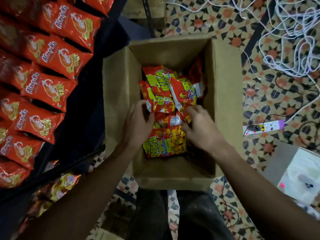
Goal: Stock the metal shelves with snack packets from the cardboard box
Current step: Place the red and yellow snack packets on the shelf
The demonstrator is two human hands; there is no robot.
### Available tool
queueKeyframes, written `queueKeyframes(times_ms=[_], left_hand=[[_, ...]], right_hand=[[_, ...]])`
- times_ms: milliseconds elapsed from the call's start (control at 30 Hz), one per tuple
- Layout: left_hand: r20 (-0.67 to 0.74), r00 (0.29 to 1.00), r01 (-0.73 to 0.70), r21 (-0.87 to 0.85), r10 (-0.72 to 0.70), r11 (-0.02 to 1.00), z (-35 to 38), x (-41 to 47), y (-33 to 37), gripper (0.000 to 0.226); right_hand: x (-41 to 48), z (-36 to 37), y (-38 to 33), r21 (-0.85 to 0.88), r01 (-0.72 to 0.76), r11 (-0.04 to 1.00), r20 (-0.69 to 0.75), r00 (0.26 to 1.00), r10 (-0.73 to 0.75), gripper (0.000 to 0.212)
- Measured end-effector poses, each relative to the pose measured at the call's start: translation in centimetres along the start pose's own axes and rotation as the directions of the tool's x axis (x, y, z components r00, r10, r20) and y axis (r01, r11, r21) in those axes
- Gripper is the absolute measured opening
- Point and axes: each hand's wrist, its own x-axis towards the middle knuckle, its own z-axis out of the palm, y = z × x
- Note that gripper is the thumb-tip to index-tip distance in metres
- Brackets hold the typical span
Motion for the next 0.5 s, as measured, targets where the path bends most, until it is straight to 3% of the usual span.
queueKeyframes(times_ms=[133,233,300,400,500], left_hand=[[0.088,0.978,0.197,-0.062,-0.191,0.978,4.0,4.3,-0.6,0.051],[0.184,0.914,0.384,-0.112,-0.361,0.916,5.8,7.0,-1.6,0.072],[0.213,0.904,0.407,-0.168,-0.37,0.898,6.6,8.4,-2.2,0.077],[0.202,0.918,0.38,-0.2,-0.341,0.903,6.7,8.8,-3.0,0.062],[0.136,0.944,0.323,-0.193,-0.301,0.926,6.0,7.6,-3.0,0.043]], right_hand=[[3.8,6.3,1.1,-0.096,-0.026,0.995,0.285,0.957,0.053,0.058],[6.5,10.6,2.9,-0.326,0.112,0.939,0.379,0.925,0.021,0.073],[7.7,12.3,4.1,-0.472,0.245,0.847,0.405,0.914,-0.039,0.08],[8.1,12.9,4.8,-0.571,0.345,0.745,0.401,0.909,-0.113,0.064],[7.2,12.6,4.9,-0.555,0.382,0.739,0.41,0.898,-0.157,0.056]])
